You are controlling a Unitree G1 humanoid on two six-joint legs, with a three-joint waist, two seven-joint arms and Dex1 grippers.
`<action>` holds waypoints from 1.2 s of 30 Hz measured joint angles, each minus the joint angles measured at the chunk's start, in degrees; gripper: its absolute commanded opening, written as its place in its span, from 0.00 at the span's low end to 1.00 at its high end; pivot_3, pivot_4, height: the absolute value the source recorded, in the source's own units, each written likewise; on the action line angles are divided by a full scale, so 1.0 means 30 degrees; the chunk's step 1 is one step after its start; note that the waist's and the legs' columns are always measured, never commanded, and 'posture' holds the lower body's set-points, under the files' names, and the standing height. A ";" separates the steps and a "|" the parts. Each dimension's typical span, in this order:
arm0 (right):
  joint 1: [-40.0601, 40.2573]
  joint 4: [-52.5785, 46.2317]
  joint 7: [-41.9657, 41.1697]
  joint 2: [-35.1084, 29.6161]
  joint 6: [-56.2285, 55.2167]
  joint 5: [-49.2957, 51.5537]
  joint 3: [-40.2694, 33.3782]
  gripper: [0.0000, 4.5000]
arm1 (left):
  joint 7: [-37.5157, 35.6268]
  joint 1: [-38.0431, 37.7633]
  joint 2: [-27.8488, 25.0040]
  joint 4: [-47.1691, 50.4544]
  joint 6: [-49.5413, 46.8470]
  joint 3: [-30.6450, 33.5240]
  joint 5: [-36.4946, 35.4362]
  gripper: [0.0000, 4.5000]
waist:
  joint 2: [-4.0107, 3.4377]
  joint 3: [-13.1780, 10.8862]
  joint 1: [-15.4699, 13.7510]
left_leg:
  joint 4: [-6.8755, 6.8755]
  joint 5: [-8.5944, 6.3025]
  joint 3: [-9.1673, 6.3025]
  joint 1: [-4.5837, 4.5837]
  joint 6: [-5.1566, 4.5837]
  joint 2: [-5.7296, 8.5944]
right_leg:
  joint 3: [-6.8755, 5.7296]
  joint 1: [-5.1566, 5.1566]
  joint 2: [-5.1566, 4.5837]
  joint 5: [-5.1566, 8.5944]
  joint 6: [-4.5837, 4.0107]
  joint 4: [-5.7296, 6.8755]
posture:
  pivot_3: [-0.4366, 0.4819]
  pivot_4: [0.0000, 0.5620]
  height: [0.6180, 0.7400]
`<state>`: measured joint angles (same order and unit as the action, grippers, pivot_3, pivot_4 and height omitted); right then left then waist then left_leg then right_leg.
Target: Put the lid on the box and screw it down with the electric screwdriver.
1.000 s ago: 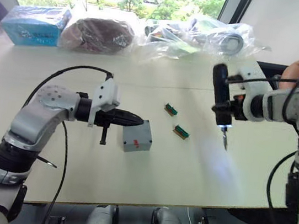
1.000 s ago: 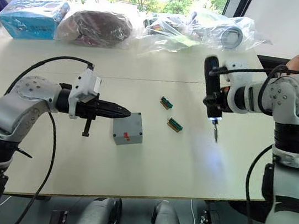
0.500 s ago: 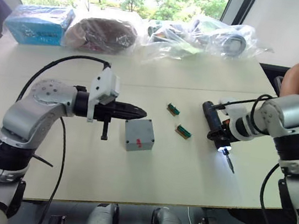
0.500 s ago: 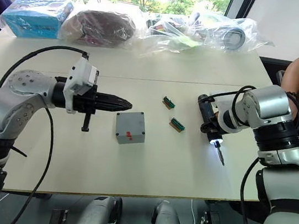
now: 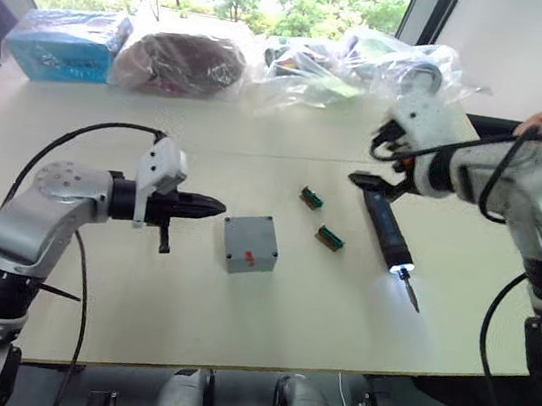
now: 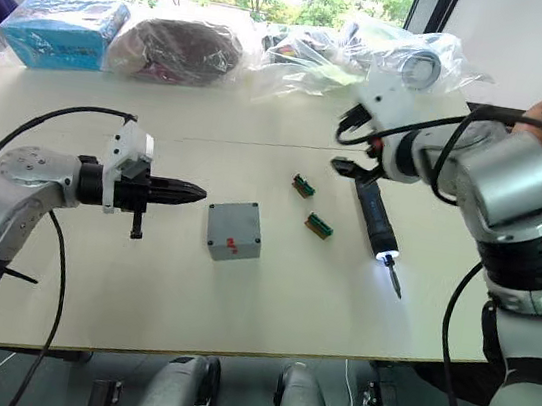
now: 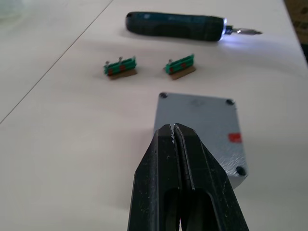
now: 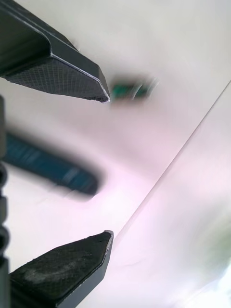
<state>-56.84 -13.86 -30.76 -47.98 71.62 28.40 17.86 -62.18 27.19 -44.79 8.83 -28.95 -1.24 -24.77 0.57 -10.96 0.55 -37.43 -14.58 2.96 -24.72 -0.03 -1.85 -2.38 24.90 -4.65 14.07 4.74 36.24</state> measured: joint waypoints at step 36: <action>0.7471 -0.4412 -0.1239 0.5521 -0.1664 -0.1318 0.2003 0.01 | -0.0133 0.2435 0.3524 -0.7040 0.4942 -0.3818 0.5731 0.00 | 0.0011 0.0006 0.0024 | -0.0253 0.0002 -0.0029 0.0052 0.0003 0.0014 | 0.0011 -0.0065 -0.0008 -0.0021 0.0024 0.0254 | 0.48 0.27 1.00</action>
<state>-34.43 -27.10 -34.48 -31.42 66.63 24.44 23.87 -62.58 34.50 -34.22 -12.29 -14.12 -12.70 -7.58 0.60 -10.94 0.63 -38.19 -14.58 2.87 -24.57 -0.02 -1.81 -2.34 24.71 -4.68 14.01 4.81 37.01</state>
